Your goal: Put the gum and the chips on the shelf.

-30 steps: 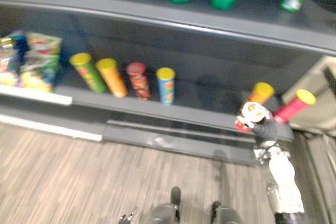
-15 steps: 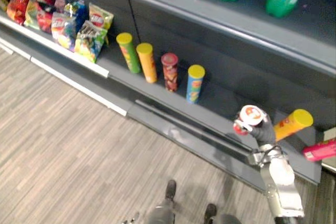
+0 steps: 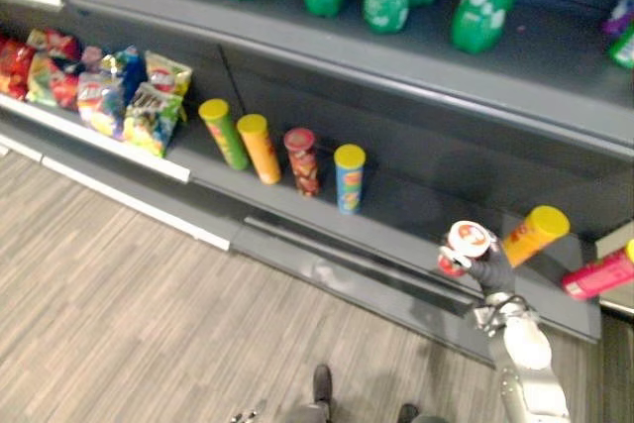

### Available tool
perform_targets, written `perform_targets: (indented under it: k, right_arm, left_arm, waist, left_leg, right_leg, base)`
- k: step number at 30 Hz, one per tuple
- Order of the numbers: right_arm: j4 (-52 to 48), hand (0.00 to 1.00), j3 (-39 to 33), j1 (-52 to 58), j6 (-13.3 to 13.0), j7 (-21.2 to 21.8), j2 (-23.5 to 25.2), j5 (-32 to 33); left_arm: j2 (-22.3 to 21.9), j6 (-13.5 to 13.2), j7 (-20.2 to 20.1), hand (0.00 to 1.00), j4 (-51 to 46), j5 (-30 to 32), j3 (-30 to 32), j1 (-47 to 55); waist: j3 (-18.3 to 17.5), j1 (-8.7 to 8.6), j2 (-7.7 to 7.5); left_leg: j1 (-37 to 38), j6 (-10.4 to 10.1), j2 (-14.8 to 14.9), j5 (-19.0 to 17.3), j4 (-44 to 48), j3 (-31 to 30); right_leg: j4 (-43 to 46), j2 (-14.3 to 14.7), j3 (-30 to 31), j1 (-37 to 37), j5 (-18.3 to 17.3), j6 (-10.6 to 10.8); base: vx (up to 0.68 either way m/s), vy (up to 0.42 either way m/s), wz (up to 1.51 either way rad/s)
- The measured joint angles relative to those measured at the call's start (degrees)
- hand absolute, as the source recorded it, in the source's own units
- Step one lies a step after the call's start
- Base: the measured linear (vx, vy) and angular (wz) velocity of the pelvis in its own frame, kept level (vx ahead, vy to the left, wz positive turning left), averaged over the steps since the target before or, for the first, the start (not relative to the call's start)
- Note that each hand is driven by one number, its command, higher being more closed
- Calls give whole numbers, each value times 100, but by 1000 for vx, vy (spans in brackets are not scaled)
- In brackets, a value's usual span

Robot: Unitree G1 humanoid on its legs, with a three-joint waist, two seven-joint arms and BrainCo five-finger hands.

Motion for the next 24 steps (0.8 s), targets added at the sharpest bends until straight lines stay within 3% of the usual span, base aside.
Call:
perform_targets:
  k: [12, 17, 24]
  right_arm:
    - [-386, 100, -104, -1068, 120, -45, -196, 15]
    - [-681, 100, -132, -1300, 151, -131, -560, 77]
    - [-1107, 100, -133, -1698, 161, -127, -970, 427]
  left_arm:
    - [78, -17, 1, 0, 235, 461, -409, -155]
    - [84, -19, 2, 0, 386, 613, -456, -129]
    - [103, -14, 2, 0, 402, 618, -567, -12]
  waist:
    - [-188, -58, -38]
    - [-285, -163, 0]
    - [-378, -159, -33]
  left_leg:
    - [338, 6, 270, -100, -2, 1366]
    - [412, -65, 416, -119, -4, 1671]
    - [558, -83, 495, -109, -5, 2102]
  right_leg:
    - [-28, 212, 1439, -415, 404, -43]
    - [-61, 372, 1714, -524, 491, -65]
    - [-85, 388, 1849, -606, 556, -69]
  base:
    - [-13, 12, -61]
    - [-109, -35, -37]
    - [-45, -16, -30]
